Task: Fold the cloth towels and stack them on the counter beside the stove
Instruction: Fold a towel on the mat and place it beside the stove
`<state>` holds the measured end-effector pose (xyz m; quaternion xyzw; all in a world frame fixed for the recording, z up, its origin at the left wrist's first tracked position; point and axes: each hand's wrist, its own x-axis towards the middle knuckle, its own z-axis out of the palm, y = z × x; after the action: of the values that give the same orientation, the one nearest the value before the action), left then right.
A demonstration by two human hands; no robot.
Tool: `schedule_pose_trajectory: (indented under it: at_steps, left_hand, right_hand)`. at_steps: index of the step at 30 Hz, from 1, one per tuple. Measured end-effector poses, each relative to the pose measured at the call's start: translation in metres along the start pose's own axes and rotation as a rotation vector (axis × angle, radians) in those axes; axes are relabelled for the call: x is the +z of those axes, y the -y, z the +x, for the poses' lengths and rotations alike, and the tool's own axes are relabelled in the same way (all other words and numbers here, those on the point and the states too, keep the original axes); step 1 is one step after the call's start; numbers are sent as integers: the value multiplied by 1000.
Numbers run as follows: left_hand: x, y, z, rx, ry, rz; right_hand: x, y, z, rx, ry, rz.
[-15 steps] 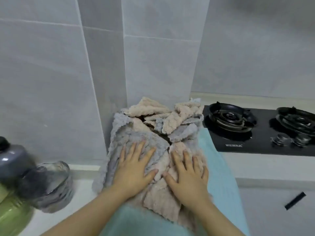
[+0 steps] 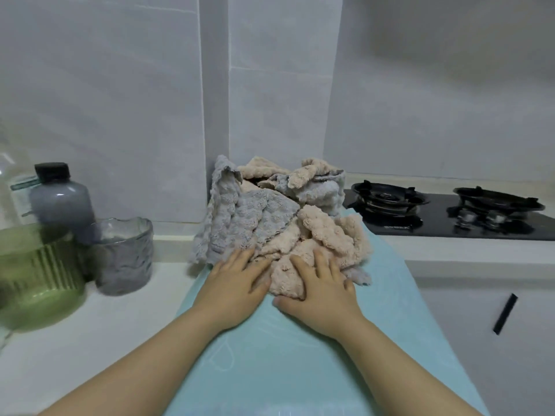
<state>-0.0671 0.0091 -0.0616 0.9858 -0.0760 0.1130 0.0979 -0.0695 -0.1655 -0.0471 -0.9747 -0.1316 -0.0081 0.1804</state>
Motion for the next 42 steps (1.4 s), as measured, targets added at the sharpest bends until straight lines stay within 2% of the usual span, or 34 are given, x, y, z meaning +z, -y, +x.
schedule_pose_trajectory:
  at_steps: [4,8,10,14,17,21,24,26,28,31,33,36,38,39,40,42]
  left_hand:
    - [-9,-11,-8,39,82,159]
    - [-38,-22,7,45,286,303]
    - [-39,-22,15,44,313,291]
    - [-25,-5,26,-19,227,116]
    - [-12,2,34,-62,55,-34]
    - [-8,6,39,-3,-137,-103]
    - [-14,10,44,11,-299,-180]
    - [-14,7,45,29,-342,-203]
    - [-12,3,44,76,-327,-214]
    - [-12,1,42,120,-244,-275]
    - [-17,-2,39,133,-229,-396]
    - [-26,-12,30,158,-226,-612]
    - [-29,-19,27,191,-198,-735]
    - [-28,-21,27,223,-197,-790]
    - [-26,-22,28,243,-214,-847]
    - [-26,-21,30,160,-232,-1000]
  right_hand:
    - [-4,-3,-9,-4,-41,-35]
    - [-26,-1,11,37,73,-82]
    - [-30,1,24,66,60,-68]
    - [-18,1,41,143,-28,-45]
    - [-6,1,43,129,-182,-18]
    - [-7,-4,47,125,-328,116]
    - [-17,-6,48,118,-503,-1]
    - [-22,-5,46,78,-644,-3]
    - [-25,-2,43,2,-710,266]
    - [-32,0,41,-72,-687,1023]
    - [-39,-6,41,-104,-546,1529]
    - [-52,-12,36,-221,-237,2027]
    - [-52,-13,35,-254,32,2152]
    - [-48,-14,37,-238,25,2098]
    - [-47,-20,34,-201,-90,1978]
    - [-40,-30,36,-196,-67,1926]
